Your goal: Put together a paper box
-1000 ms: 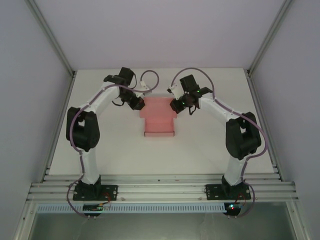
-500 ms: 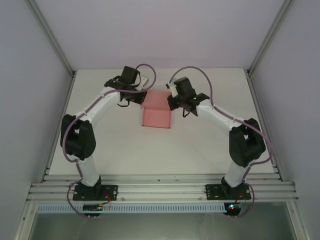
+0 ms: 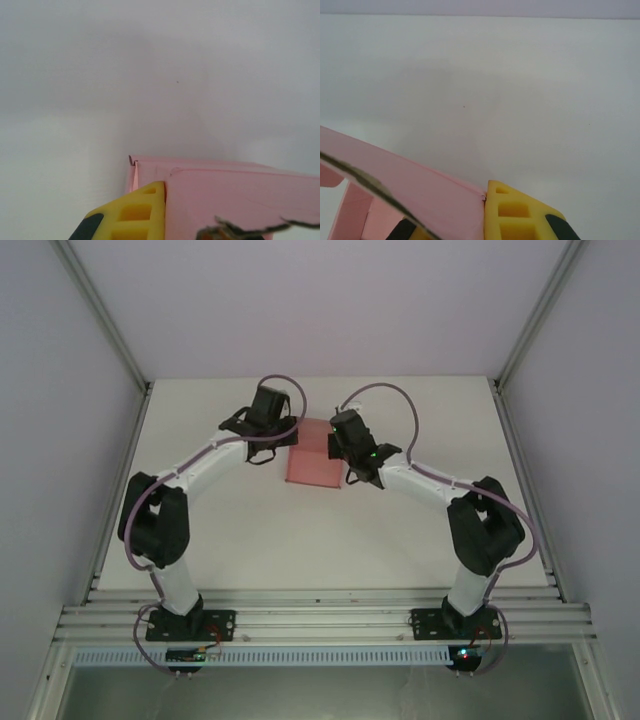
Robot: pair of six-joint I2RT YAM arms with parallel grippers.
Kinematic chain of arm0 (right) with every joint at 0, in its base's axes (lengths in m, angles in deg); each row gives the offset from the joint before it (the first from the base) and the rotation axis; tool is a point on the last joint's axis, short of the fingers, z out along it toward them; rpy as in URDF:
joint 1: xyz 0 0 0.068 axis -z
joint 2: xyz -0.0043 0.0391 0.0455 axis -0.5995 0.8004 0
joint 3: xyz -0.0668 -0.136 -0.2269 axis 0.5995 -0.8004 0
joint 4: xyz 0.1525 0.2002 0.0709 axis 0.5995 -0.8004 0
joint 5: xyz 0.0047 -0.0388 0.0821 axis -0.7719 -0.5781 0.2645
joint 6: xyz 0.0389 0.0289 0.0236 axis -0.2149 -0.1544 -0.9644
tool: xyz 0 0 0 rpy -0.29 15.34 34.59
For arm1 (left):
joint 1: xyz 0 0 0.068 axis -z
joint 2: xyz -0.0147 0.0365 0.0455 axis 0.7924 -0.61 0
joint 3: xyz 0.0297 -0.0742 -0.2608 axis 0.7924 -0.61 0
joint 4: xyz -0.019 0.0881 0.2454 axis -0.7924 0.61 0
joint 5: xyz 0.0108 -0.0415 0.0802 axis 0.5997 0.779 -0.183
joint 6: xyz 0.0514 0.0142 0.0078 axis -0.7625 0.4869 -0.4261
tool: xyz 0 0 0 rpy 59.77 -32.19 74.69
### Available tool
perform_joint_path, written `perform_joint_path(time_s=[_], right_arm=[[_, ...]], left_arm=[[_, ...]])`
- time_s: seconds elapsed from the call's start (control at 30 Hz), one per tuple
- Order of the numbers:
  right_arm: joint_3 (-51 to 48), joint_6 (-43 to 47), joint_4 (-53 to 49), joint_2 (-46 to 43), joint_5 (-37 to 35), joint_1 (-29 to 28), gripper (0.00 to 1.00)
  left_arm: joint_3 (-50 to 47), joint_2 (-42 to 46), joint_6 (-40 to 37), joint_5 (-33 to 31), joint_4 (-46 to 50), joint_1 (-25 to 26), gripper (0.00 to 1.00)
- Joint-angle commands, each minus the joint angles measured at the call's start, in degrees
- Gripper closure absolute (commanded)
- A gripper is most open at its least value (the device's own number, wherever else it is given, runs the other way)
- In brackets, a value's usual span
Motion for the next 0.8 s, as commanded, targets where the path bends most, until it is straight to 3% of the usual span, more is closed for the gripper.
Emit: perform_joint_path(time_s=[0.0,0.33,0.63,0.77], right_arm=[[0.56,-3.86,6.58,1.49,-5.14,0.41,0.99],[-6.36,-1.05,18.04,2.84,-5.74,-0.62,1.0],[-11.24,0.07,19.64,1.78,-8.39,-2.19,0.99],[-14.04,1.42,19.91,1.0,-9.67,-3.46,0.93]], left_arm=[[-1.64,1.21,3.85,-1.81,-2.99,1.06,1.0],[-9.48,1.99,2.46,-0.43,-10.57,1.61,1.0],[-19.71,5.09,3.08,-2.49,-19.84,4.9,1.0],[-26.38,7.04,3.04,-3.89,-25.02,6.35,1.0]])
